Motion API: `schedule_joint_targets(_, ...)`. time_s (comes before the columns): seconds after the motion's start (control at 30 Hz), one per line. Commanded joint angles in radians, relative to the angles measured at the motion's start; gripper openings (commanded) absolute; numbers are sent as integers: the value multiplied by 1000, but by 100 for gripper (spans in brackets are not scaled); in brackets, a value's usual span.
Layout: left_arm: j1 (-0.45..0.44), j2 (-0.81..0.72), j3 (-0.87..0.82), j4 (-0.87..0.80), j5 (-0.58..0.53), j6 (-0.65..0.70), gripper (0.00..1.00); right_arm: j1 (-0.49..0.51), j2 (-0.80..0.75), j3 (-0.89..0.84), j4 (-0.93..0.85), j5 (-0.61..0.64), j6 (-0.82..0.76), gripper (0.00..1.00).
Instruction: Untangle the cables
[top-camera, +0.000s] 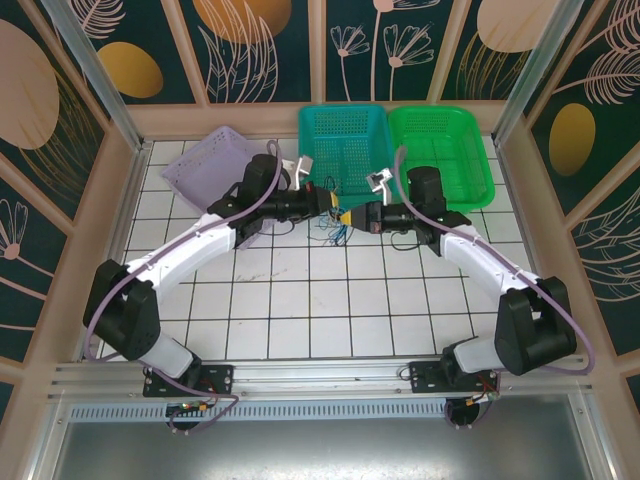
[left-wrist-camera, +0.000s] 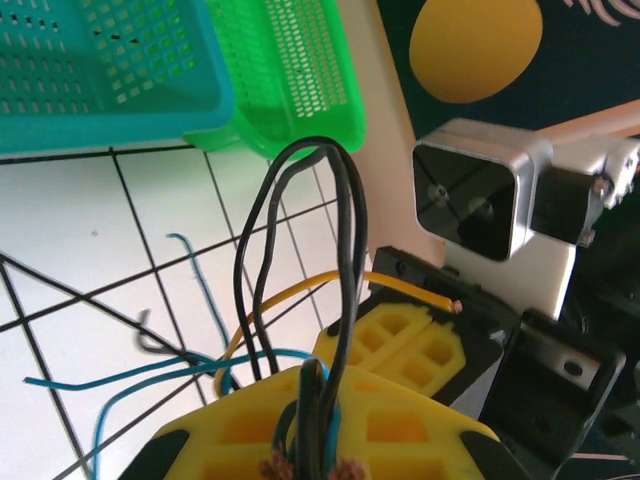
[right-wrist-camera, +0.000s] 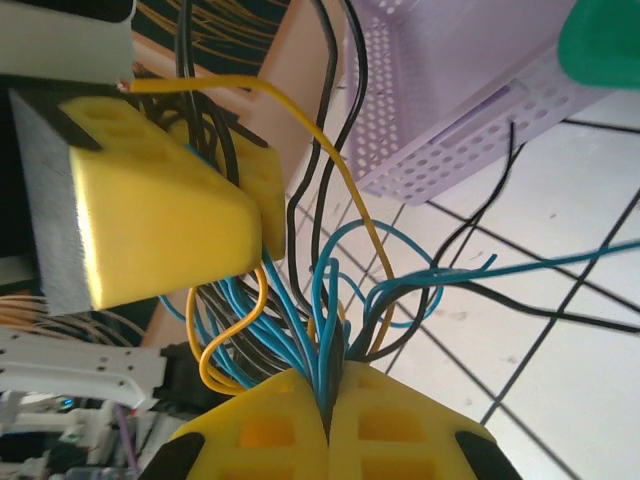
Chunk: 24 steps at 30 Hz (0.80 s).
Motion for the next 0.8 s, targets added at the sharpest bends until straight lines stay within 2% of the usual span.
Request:
schedule_joint_targets(0.0, 37, -111, 11, -61, -118, 103, 0, -64, -12, -59, -92, 3, 58, 0)
schedule_joint_targets(0.03, 37, -107, 7, -85, -118, 114, 3, -65, -20, -64, -92, -8, 59, 0)
schedule_joint_targets(0.1, 37, -101, -14, -90, -94, 111, 22, -63, -39, -66, -103, -25, 62, 0)
schedule_joint_targets(0.2, 35, -121, -75, -47, -66, 83, 42, -60, -49, -59, -145, -31, 56, 0)
schedule_joint_targets(0.27, 35, -150, -115, -16, -72, 63, 62, -61, -56, -63, -144, -35, 72, 0)
schedule_joint_targets(0.3, 35, -167, -134, 5, -69, 52, 66, -61, -60, -62, -146, -35, 84, 0)
schedule_joint_targets(0.37, 34, -192, -171, 58, -35, 29, 67, -61, -60, -63, -135, -42, 119, 0)
schedule_joint_targets(0.5, -10, -183, -206, 173, 56, -3, 58, -59, -47, -54, -108, -49, 225, 0)
schedule_joint_targets(0.63, -73, -130, -181, 154, 33, 31, 59, -44, -16, -15, -138, -68, 264, 0)
schedule_joint_targets(0.77, -85, -90, -176, 160, 3, 52, 60, -25, -5, 15, -178, -70, 258, 0)
